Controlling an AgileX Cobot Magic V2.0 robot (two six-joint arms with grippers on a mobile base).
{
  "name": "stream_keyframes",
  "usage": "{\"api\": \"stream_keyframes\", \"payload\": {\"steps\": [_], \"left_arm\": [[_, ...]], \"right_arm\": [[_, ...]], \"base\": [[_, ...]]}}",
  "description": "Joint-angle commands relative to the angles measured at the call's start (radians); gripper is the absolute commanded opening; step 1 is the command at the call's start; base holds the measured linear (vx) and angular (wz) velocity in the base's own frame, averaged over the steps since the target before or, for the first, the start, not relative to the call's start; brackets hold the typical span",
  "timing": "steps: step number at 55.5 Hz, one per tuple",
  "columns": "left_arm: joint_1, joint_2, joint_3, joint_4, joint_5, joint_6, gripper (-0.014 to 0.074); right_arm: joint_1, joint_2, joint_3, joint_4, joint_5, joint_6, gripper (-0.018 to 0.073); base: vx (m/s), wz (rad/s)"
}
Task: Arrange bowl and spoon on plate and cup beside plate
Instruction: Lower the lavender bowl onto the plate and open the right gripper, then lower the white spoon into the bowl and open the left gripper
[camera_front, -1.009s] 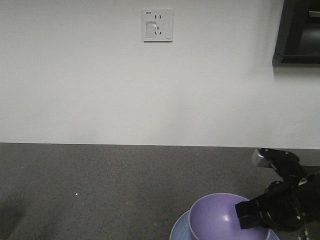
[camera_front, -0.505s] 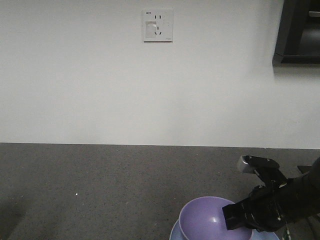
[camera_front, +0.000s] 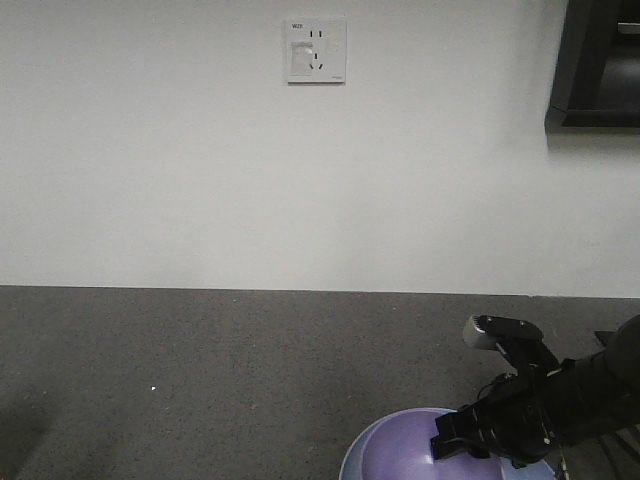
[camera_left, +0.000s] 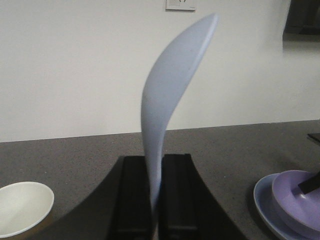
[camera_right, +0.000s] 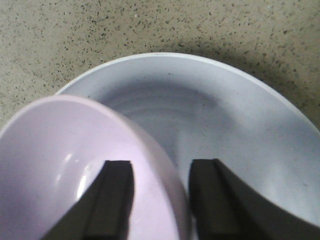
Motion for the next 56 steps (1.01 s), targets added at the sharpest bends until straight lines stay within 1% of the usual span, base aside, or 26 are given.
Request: {"api": "stream_keyframes", "payload": {"steps": [1, 6, 11, 18, 24, 26, 29, 31, 36, 37, 38, 39, 40, 45, 51, 56], "left_arm": [[-0.005, 0.011, -0.028, -0.035, -0.056, -0.01, 0.0], [-0.005, 0.011, -0.028, -0.035, -0.054, -0.01, 0.0], [-0.005, 0.011, -0.028, -0.035, -0.052, -0.01, 0.0], [-0.005, 0.011, -0.028, -0.035, -0.022, -0.01, 0.0], [-0.005, 0.011, -0.028, -0.035, 0.014, -0.01, 0.0], [-0.005, 0.011, -0.028, -0.035, 0.027, -0.01, 0.0], [-0.005, 0.011, -0.028, -0.035, 0.04, -0.01, 0.0], [-0.005, 0.011, -0.028, -0.035, 0.05, -0.011, 0.0], [-0.005, 0.011, -0.028, -0.035, 0.07, -0.027, 0.0], [-0.005, 0.011, -0.028, -0.035, 0.073, -0.031, 0.0], [-0.005, 0.011, -0.028, -0.035, 0.077, -0.034, 0.0], [-0.005, 0.011, -0.028, -0.035, 0.083, -0.04, 0.0], [-0.005, 0.011, -0.028, -0.035, 0.087, -0.046, 0.0], [-0.005, 0.012, -0.028, -0.035, 0.121, -0.067, 0.0], [-0.005, 0.029, -0.03, -0.035, 0.162, -0.107, 0.0], [-0.005, 0.095, -0.059, -0.037, 0.221, -0.114, 0.0]], "right_arm": [[0.0, -0.04, -0.032, 0.036, -0.028, -0.016, 0.0463], [-0.001, -0.044, -0.032, 0.026, -0.049, -0.019, 0.0515], [-0.003, -0.064, -0.035, -0.026, -0.091, -0.021, 0.0546], [-0.003, -0.123, -0.036, -0.114, -0.138, -0.02, 0.055], [-0.003, -0.217, -0.036, -0.19, -0.146, -0.006, 0.0529], [-0.003, -0.248, -0.036, -0.21, -0.142, 0.005, 0.0505], [-0.003, -0.315, -0.033, -0.25, -0.138, 0.047, 0.0445], [-0.003, -0.36, -0.033, -0.282, -0.128, 0.089, 0.0379], [-0.003, -0.465, -0.033, -0.358, -0.111, 0.179, 0.0165], [-0.003, -0.494, -0.033, -0.374, -0.106, 0.194, 0.0103], [-0.003, -0.515, -0.032, -0.382, -0.103, 0.198, 0.0082], [-0.003, -0.534, -0.032, -0.389, -0.097, 0.206, 0.002], [-0.003, -0.563, -0.029, -0.396, -0.092, 0.211, -0.0017], [-0.003, -0.685, 0.015, -0.4, -0.106, 0.218, -0.0014], [-0.003, -0.84, 0.143, -0.384, -0.135, 0.223, -0.0011], [-0.003, -0.953, 0.259, -0.38, -0.165, 0.223, -0.0011]], "base": [[0.0, 0.0], [0.0, 0.0], [0.0, 0.0], [0.0, 0.0], [0.0, 0.0], [0.0, 0.0], [0.0, 0.0], [0.0, 0.0], [0.0, 0.0], [0.0, 0.0], [0.0, 0.0], [0.0, 0.0], [0.0, 0.0], [0.0, 0.0], [0.0, 0.0], [0.0, 0.0]]}}
